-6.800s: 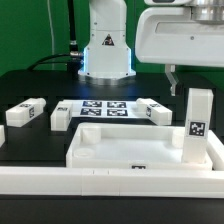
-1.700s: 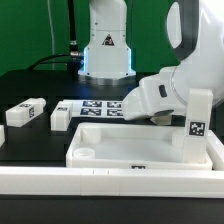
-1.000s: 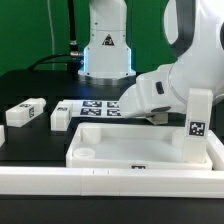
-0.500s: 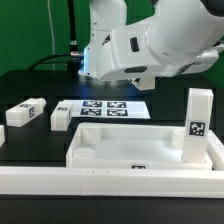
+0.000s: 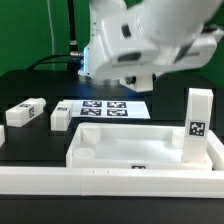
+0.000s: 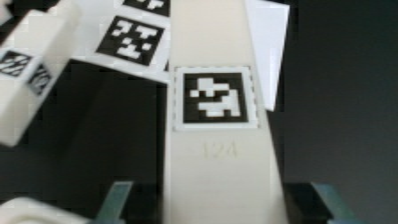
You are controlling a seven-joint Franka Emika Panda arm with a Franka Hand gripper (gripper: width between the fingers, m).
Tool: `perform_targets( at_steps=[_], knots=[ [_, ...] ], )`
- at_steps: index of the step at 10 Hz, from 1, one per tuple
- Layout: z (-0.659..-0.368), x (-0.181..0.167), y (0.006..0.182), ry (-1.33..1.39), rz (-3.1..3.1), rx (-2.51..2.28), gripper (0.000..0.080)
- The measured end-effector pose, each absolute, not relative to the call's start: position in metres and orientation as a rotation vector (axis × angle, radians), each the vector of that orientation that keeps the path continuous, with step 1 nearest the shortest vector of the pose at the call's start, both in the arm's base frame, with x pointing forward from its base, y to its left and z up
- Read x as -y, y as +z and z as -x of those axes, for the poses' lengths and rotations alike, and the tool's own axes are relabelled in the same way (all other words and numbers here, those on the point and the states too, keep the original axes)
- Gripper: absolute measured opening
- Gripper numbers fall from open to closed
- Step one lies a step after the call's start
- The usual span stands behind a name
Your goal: Assemble desk
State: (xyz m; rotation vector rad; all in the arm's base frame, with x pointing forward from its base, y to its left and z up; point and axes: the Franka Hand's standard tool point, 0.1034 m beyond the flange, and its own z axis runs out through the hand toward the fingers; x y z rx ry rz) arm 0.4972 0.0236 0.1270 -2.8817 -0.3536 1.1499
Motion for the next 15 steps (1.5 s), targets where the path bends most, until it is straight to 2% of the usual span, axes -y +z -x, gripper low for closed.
perform_targets(
  at_steps=[2, 3, 4, 7, 11, 15],
  knots=[
    [-0.521, -0.019, 0.154, 0.991, 2.928, 0.378, 0.0290],
    [-0.523, -0.021, 0.159, 0.967, 2.939, 0.381, 0.0290],
    [-0.533, -0.021, 0.155, 0.840, 2.978, 0.388, 0.0290],
    [-0.540, -0.016, 0.157, 0.498, 3.061, 0.390, 0.0290],
    [-0.587, -0.005, 0.167, 0.029, 3.081, 0.353, 0.0290],
    [-0.590, 0.006, 0.162, -0.302, 3.100, 0.341, 0.0290]
  ],
)
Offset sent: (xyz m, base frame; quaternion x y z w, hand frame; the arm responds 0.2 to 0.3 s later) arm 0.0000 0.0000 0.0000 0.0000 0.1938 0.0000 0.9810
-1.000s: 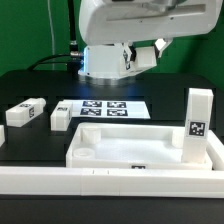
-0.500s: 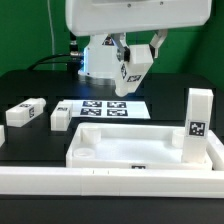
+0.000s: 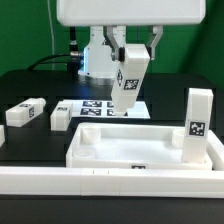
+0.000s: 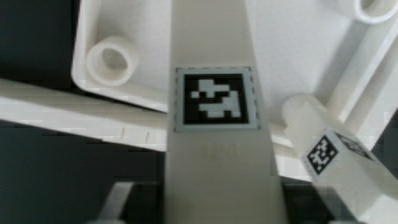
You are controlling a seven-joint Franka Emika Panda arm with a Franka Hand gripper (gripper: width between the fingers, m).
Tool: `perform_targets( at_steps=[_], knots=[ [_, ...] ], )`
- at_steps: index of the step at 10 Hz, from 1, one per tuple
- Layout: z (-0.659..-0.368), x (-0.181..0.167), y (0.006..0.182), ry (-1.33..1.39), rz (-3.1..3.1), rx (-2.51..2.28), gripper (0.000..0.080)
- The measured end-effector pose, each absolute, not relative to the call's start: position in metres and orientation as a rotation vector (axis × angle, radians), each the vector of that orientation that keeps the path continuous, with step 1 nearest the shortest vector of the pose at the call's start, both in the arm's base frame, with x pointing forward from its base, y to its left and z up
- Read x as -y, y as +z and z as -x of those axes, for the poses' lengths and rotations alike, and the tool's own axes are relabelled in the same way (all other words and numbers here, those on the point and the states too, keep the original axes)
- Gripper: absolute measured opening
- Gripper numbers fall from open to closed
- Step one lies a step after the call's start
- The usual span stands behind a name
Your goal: Assemble desk
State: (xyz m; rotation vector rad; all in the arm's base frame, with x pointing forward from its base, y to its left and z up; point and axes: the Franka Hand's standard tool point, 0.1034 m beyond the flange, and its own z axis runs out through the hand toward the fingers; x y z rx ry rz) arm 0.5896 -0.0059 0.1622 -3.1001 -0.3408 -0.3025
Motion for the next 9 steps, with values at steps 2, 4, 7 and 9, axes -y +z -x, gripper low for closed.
perform_targets(
  at_steps=[2, 4, 7, 9],
  knots=[
    [-0.592, 0.013, 0.160, -0.357, 3.079, 0.239, 0.0290],
    [-0.603, 0.013, 0.162, -0.365, 3.067, 0.189, 0.0290],
    [-0.603, 0.015, 0.161, -0.393, 3.072, 0.191, 0.0290],
    [-0.599, 0.025, 0.153, -0.373, 3.060, 0.132, 0.0290]
  ],
)
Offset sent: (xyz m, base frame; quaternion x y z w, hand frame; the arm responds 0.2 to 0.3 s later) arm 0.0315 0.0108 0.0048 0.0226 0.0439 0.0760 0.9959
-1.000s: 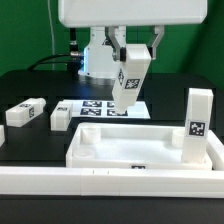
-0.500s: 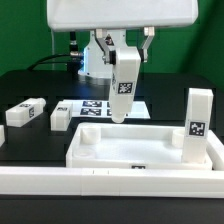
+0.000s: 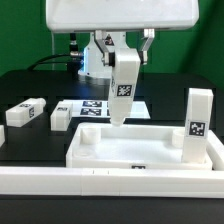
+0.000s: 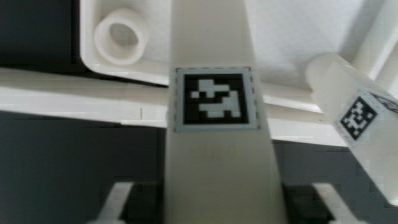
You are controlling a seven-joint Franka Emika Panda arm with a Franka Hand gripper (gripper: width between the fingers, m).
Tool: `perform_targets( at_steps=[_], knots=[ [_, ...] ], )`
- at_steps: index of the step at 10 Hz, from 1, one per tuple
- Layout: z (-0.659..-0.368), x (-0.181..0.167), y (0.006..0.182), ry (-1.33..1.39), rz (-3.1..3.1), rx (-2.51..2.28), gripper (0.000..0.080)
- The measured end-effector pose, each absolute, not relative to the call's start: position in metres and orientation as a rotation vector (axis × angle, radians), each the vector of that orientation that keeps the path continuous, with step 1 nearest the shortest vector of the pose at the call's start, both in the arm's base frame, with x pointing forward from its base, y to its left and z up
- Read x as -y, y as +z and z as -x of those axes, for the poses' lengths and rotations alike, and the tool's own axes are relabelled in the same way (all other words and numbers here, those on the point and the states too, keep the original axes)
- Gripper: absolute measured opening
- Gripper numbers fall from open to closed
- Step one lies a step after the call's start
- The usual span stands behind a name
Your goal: Assemble desk
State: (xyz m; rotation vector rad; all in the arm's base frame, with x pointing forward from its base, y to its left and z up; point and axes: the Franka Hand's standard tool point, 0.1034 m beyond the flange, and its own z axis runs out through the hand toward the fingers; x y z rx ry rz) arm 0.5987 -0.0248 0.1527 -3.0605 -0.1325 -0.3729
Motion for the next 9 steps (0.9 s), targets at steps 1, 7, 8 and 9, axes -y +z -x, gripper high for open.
perform_targets(
  at_steps=[1, 7, 8, 9],
  knots=[
    [-0.601, 0.031, 0.151, -0.439, 3.054, 0.090, 0.0290],
    [-0.606, 0.041, 0.153, -0.722, 3.076, 0.084, 0.0290],
    [-0.608, 0.051, 0.152, -0.764, 3.090, 0.085, 0.0290],
    [-0.608, 0.054, 0.151, -0.751, 3.090, 0.079, 0.0290]
  ],
)
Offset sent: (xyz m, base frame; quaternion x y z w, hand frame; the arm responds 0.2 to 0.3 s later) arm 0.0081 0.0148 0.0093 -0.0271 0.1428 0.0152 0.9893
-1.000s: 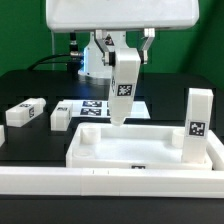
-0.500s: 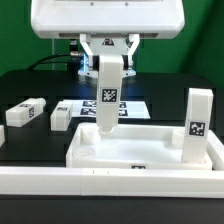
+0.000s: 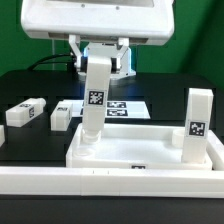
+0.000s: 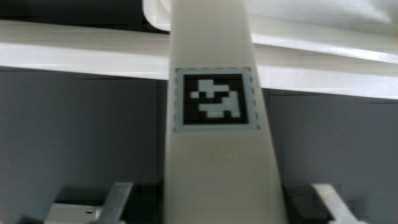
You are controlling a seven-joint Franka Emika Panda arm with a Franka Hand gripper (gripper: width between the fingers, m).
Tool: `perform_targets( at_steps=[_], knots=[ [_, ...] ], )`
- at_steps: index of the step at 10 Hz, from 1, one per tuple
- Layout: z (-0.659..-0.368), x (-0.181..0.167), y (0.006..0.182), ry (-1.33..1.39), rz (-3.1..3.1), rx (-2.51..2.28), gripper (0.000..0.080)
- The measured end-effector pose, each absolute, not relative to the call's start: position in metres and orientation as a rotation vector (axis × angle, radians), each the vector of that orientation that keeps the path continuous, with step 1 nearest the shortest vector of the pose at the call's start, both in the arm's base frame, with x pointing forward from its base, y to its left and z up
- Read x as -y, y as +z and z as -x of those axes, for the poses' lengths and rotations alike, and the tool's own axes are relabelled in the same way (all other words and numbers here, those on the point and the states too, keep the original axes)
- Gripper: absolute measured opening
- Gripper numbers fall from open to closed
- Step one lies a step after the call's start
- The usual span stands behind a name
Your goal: Assemble desk
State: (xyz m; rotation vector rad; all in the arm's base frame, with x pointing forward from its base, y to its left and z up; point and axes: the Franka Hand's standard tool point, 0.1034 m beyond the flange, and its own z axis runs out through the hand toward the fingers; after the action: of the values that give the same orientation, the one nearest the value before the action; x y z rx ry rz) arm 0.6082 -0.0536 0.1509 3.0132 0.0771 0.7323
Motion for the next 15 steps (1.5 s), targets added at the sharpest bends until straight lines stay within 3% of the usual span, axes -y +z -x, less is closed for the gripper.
perform_targets(
  at_steps=[2, 9, 15],
  knots=[
    [-0.611, 0.067, 0.156, 0.854, -2.906, -0.100, 0.0290],
    [-0.608, 0.053, 0.135, 0.811, -2.938, -0.097, 0.0290],
    [-0.605, 0.055, 0.131, 0.805, -2.936, -0.094, 0.0290]
  ],
)
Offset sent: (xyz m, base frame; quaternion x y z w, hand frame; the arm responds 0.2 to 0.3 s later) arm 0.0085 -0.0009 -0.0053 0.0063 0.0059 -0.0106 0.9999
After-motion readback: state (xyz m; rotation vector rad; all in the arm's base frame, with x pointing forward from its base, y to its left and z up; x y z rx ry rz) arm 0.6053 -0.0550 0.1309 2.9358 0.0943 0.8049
